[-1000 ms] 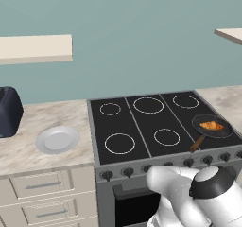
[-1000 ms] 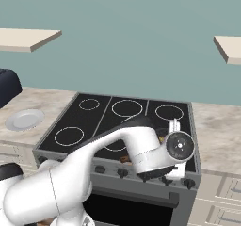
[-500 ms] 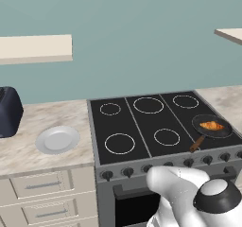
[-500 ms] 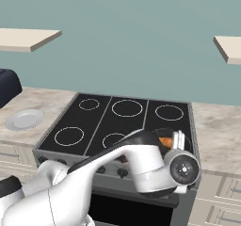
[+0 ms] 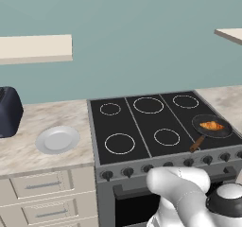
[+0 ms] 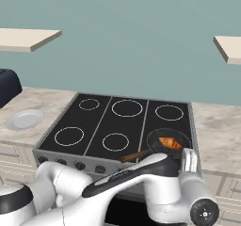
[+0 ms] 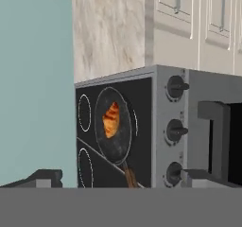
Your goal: Pick the croissant and place it on the pan. Then turn on the stove to warm the croissant.
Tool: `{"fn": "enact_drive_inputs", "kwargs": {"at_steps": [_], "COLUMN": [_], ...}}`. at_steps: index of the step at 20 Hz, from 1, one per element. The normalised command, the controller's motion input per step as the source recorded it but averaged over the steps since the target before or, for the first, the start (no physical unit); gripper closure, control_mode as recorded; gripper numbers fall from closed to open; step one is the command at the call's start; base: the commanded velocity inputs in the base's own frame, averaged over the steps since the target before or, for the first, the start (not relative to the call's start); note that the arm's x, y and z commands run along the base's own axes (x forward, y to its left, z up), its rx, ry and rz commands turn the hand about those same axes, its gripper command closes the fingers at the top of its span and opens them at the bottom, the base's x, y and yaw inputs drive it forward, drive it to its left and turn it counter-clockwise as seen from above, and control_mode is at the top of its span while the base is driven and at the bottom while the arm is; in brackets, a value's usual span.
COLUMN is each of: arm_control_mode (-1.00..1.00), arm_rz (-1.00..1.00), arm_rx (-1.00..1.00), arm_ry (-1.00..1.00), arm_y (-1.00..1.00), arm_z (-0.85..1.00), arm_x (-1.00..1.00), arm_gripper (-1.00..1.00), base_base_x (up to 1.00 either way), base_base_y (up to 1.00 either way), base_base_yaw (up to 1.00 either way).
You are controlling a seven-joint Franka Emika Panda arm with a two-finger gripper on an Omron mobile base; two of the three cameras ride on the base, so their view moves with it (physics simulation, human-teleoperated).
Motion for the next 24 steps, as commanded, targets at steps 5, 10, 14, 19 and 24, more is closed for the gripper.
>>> {"fn": "enact_drive_inputs", "kwargs": {"at_steps": [5, 10, 14, 19, 24], "arm_control_mode": [-1.00, -1.00, -1.00, -1.00, -1.00], "arm_rz": [0.16, 0.20, 0.17, 0.09, 0.03], "arm_rx": [-0.04, -0.09, -0.02, -0.23, -0.32], "arm_ry": [-0.21, -0.19, -0.14, -0.07, -0.05], "arm_y": [-0.12, 0.00, 0.00, 0.00, 0.00], "arm_z": [-0.35, -0.28, -0.18, -0.18, -0.19], "arm_x": [-0.20, -0.12, 0.00, 0.00, 0.00], "arm_gripper": [-1.00, -1.00, -1.00, -1.00, -1.00], "base_base_x": [0.00, 0.00, 0.00, 0.00, 0.00], "base_base_y": [0.00, 0.00, 0.00, 0.00, 0.00], "base_base_yaw": [0.00, 0.00, 0.00, 0.00, 0.00]}}
